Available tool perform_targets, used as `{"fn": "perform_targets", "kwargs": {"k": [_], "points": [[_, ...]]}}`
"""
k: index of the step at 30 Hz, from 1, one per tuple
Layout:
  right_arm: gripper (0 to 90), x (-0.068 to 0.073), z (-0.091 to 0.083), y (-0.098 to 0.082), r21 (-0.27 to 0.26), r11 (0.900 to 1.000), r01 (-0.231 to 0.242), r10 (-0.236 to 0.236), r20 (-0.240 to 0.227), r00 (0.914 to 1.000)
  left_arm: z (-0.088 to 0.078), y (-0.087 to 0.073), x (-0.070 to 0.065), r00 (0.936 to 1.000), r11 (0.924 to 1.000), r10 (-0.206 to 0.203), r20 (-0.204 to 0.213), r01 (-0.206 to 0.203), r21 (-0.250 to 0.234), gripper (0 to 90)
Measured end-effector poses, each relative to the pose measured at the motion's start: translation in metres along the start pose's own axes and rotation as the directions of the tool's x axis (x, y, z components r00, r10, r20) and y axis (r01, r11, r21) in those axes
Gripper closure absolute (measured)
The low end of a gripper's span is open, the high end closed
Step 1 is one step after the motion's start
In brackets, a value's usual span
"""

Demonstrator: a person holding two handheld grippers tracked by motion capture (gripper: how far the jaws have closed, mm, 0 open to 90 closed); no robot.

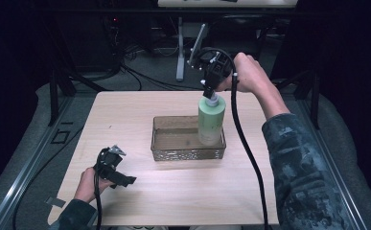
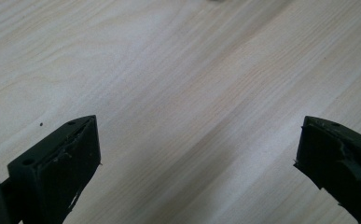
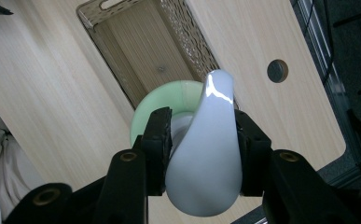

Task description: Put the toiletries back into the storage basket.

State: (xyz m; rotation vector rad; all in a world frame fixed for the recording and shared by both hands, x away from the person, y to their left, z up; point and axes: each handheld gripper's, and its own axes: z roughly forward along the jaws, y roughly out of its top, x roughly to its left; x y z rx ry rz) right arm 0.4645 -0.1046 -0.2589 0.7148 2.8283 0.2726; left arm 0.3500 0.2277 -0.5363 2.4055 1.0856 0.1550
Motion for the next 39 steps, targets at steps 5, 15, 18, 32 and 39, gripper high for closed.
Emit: {"fn": "perform_targets", "kwargs": {"k": [5, 15, 18, 32, 39], "points": [[62.6, -0.003, 0.007, -0.002, -0.007, 1.0, -0.012, 0.012, -0.011, 0.9999, 0.0, 0.0, 0.0, 1.0, 1.0, -0.001, 0.003, 0.001, 0.003, 0.0], [62.6, -0.003, 0.019, -0.007, -0.001, 1.0, -0.02, 0.02, -0.015, 0.9997, 0.0, 0.0, -0.001, 1.0, 1.0, 0.003, 0.002, -0.003, 0.003, 0.0], [62.6, -0.004, 0.022, -0.008, -0.001, 1.0, -0.024, 0.024, -0.017, 0.9996, 0.0, 0.0, -0.001, 1.0, 1.0, 0.003, 0.002, -0.003, 0.003, 0.0], [62.6, -0.004, 0.037, -0.012, 0.012, 1.0, -0.026, 0.027, -0.025, 0.9993, -0.001, 0.0, 0.001, 1.0, 1.0, 0.003, 0.001, -0.003, -0.001, 0.0], [62.6, -0.003, 0.041, -0.016, 0.016, 0.999, -0.029, 0.029, -0.026, 0.9992, -0.001, 0.0, 0.0, 1.0, 1.0, 0.004, 0.001, -0.004, -0.001, 0.0]]}}
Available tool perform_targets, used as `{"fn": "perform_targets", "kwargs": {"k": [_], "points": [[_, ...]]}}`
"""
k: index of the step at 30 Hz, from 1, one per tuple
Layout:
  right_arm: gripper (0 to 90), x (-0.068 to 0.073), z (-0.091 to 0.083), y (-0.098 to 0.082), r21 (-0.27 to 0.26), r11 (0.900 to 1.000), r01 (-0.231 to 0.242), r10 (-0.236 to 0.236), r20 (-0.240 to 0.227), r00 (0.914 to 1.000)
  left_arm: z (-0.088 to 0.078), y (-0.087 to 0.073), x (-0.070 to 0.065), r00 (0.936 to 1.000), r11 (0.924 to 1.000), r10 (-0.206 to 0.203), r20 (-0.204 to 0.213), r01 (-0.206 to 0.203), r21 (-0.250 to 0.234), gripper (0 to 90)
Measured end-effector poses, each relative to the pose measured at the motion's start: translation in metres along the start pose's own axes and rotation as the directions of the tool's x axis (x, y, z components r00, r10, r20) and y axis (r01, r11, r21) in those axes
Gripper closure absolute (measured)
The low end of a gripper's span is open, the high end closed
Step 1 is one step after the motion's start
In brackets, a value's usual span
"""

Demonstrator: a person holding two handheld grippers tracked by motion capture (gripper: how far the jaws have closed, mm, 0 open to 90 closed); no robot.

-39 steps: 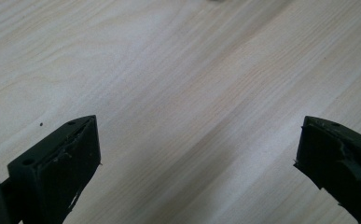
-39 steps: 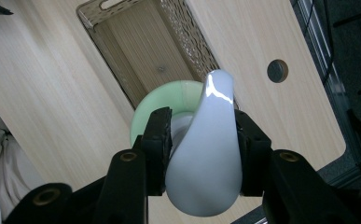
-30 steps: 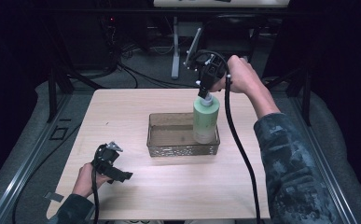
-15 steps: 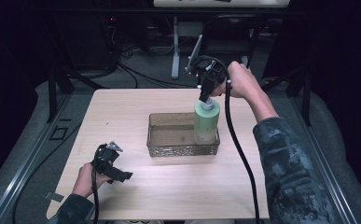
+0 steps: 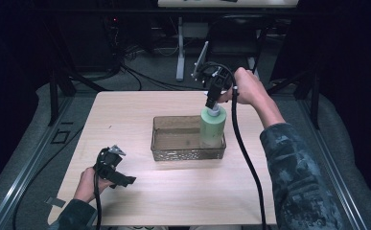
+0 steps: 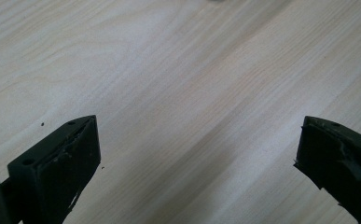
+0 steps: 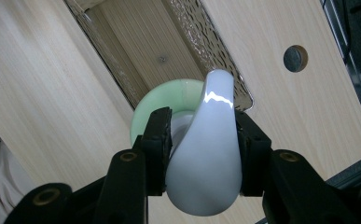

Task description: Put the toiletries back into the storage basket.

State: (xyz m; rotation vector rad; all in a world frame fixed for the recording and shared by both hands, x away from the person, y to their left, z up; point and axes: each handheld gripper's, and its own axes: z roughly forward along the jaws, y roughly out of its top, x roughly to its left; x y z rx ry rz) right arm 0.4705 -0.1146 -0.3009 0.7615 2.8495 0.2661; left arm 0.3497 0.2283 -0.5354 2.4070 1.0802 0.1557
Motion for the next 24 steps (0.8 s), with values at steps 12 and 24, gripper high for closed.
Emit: {"fn": "perform_targets", "kwargs": {"k": [12, 24], "points": [[62.6, -0.001, 0.01, -0.005, 0.015, 1.0, -0.006, 0.006, -0.011, 0.9999, 0.0, 0.0, 0.0, 1.0, 1.0, -0.001, -0.003, 0.001, -0.002, 0.0], [62.6, -0.001, 0.016, -0.008, 0.036, 0.999, -0.008, 0.008, -0.009, 0.9999, 0.0, 0.0, 0.0, 1.0, 1.0, 0.003, -0.002, -0.003, 0.004, 0.0]]}}
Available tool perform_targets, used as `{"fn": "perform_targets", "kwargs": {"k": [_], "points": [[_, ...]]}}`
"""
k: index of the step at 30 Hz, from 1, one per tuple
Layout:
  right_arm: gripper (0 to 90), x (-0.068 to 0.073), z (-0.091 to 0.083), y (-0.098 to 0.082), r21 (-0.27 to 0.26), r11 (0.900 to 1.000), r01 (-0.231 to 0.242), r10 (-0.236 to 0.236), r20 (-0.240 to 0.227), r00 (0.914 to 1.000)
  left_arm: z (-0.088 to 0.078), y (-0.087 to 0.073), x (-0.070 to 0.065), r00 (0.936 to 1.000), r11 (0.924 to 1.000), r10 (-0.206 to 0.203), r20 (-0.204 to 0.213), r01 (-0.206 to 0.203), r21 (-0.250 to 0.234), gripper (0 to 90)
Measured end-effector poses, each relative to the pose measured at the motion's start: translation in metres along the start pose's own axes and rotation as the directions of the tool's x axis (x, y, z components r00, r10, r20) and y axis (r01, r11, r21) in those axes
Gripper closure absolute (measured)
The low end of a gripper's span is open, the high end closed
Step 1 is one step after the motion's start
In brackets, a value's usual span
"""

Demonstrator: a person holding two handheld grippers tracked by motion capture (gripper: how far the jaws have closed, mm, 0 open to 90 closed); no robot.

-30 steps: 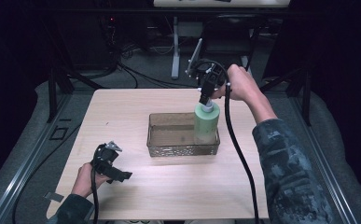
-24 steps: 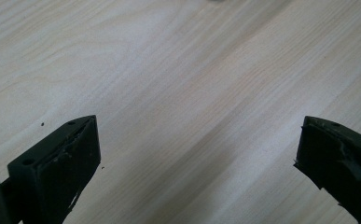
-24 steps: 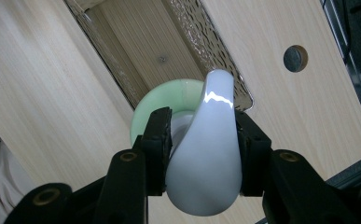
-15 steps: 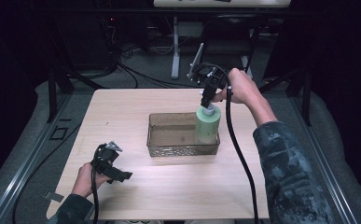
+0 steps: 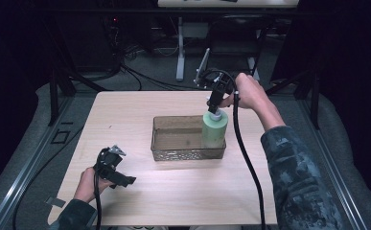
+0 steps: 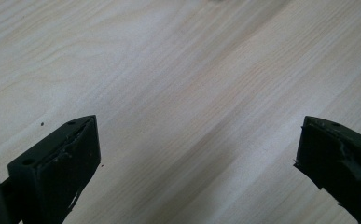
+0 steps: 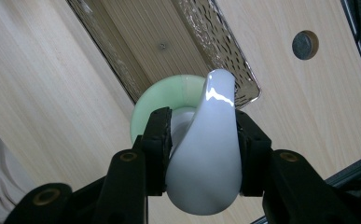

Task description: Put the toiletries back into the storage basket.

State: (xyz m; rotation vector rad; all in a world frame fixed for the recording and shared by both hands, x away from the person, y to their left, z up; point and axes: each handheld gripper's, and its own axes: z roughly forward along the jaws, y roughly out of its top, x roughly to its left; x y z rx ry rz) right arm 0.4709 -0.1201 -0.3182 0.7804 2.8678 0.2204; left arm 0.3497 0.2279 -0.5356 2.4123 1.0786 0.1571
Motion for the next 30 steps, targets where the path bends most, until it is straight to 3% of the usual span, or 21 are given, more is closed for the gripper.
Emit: {"fn": "perform_targets", "kwargs": {"k": [13, 25, 30], "points": [[62.5, -0.003, 0.0073, -0.0033, 0.006, 1.0, -0.008, 0.008, -0.013, 0.9999, 0.0002, 0.0, -0.0001, 1.0, 1.0, 0.0, 0.002, 0.0, 0.001, 0.0], [61.7, -0.0067, 0.0084, -0.0073, -0.053, 0.997, -0.053, 0.053, -0.017, 0.9985, 0.0001, 0.0002, -0.0013, 1.0, 1.0, 0.005, 0.002, -0.005, 0.005, 0.0], [58.0, -0.0095, 0.0053, -0.0099, -0.109, 0.992, -0.067, 0.063, -0.034, 0.9974, 0.0002, 0.0002, -0.0013, 1.0, 0.9999, 0.008, 0.004, -0.008, 0.006, 0.0]]}}
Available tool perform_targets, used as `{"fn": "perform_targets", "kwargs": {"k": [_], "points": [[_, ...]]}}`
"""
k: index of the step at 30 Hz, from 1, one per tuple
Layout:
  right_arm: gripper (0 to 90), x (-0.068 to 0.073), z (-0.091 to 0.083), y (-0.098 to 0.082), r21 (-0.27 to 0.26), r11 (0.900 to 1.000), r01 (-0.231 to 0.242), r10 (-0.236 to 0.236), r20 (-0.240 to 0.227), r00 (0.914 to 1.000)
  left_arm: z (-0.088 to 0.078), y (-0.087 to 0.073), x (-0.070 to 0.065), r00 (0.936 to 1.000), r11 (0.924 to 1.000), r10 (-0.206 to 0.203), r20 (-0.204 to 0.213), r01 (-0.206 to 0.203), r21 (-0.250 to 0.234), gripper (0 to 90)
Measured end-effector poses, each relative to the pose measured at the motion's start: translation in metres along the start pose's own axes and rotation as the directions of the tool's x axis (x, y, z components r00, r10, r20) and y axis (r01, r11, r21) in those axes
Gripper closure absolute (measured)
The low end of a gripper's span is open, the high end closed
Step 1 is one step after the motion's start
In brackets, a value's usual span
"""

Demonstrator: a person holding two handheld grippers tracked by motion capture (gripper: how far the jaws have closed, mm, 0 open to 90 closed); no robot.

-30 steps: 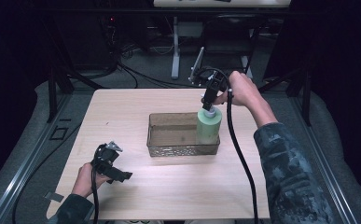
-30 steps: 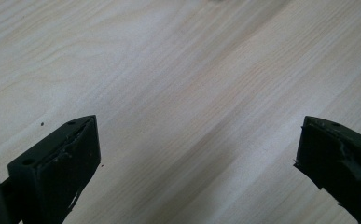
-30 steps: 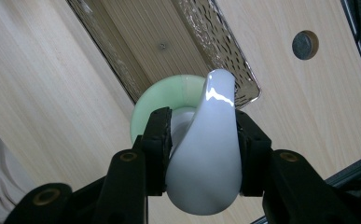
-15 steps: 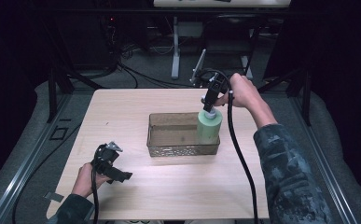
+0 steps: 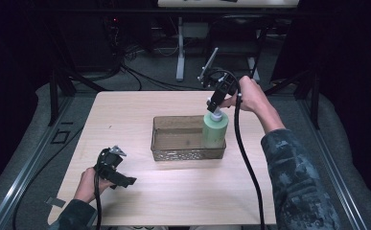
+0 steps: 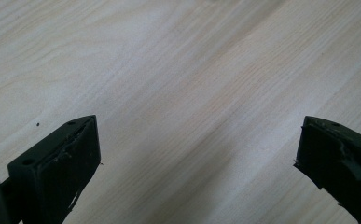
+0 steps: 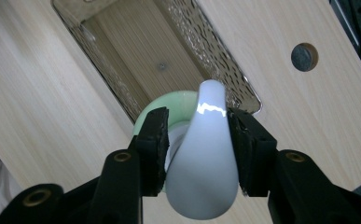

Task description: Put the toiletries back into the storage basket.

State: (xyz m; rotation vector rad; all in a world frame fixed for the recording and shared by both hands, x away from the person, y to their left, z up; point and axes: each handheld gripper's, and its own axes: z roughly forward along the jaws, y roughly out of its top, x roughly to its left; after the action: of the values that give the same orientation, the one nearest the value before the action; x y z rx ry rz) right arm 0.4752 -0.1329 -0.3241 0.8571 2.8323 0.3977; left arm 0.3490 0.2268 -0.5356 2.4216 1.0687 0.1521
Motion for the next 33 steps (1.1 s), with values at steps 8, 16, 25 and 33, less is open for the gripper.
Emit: {"fn": "perform_targets", "kwargs": {"k": [8, 16, 25, 33], "points": [[31.1, 0.001, -0.005, -0.003, -0.046, 0.999, -0.018, 0.019, 0.021, 0.9996, 0.0, 0.0, 0.0, 1.0, 1.0, -0.003, 0.0, 0.003, -0.004, 0.0], [9.9, 0.004, -0.019, -0.018, -0.16, 0.986, -0.057, 0.058, 0.005, 0.9983, -0.001, 0.0, 0.0, 1.0, 1.0, -0.003, 0.0, 0.003, -0.008, 0.0], [0.0, 0.018, -0.017, -0.057, -0.22, 0.974, -0.051, 0.069, 0.072, 0.995, 0.0, 0.0, -0.001, 1.0, 1.0, -0.002, -0.004, 0.001, -0.003, 0.0], [0.0, 0.031, -0.008, -0.096, -0.263, 0.963, -0.059, 0.084, 0.084, 0.9929, 0.001, 0.0, -0.001, 1.0, 1.0, 0.001, -0.007, -0.001, 0.002, 0.0]]}}
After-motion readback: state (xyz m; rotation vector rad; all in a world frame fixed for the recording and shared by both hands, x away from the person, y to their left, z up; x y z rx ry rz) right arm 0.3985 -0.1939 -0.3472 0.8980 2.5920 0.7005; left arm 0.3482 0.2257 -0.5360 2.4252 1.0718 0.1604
